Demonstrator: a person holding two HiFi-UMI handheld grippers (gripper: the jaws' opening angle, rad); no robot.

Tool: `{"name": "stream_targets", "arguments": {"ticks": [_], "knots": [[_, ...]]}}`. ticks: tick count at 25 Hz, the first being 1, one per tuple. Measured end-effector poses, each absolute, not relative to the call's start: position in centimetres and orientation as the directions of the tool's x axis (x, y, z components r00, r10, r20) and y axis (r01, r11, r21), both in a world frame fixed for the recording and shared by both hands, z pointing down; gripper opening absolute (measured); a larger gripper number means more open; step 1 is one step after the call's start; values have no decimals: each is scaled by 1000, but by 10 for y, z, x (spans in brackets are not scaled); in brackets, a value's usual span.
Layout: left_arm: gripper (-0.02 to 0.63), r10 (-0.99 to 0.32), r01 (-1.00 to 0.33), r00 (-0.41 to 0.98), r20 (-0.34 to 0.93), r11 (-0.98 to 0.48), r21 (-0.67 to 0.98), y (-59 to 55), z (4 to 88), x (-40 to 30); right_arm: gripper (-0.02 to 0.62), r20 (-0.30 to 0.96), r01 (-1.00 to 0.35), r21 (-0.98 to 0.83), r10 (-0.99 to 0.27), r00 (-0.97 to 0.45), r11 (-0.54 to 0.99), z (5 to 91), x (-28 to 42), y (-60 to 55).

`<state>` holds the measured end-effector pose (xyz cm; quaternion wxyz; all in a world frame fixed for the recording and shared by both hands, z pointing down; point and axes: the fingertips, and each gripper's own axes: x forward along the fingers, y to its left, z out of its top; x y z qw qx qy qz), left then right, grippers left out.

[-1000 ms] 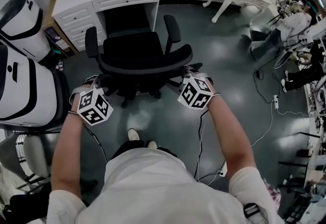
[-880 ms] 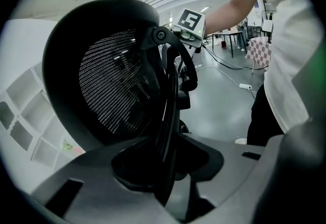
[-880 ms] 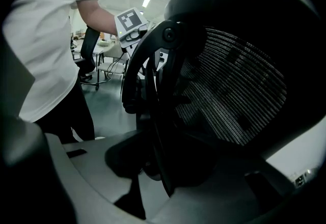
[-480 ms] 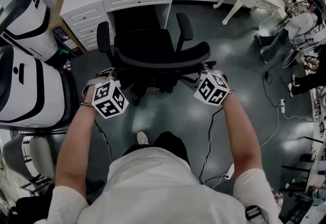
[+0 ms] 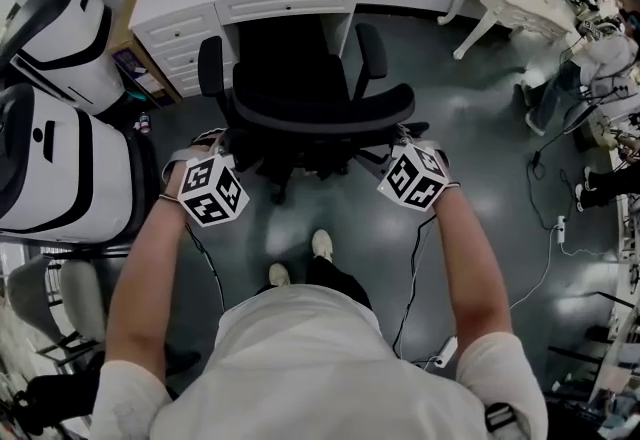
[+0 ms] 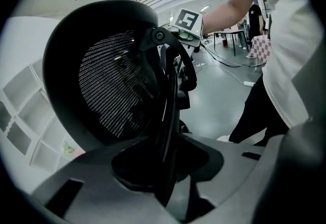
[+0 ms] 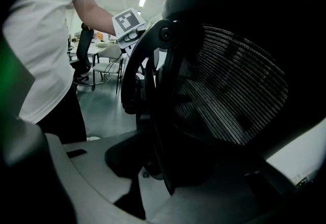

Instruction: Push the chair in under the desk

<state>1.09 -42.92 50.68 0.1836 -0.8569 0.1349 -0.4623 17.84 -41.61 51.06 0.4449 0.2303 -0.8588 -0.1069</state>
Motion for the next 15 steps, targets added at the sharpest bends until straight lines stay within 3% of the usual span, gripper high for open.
{"name": "stream_targets", "arguments": {"ticks": [15], "knots": [[137,-424,-90,522,740,-890,-446,-489,506,15,132,727,-280,365,-460,-510,888,510,182,-479]]}}
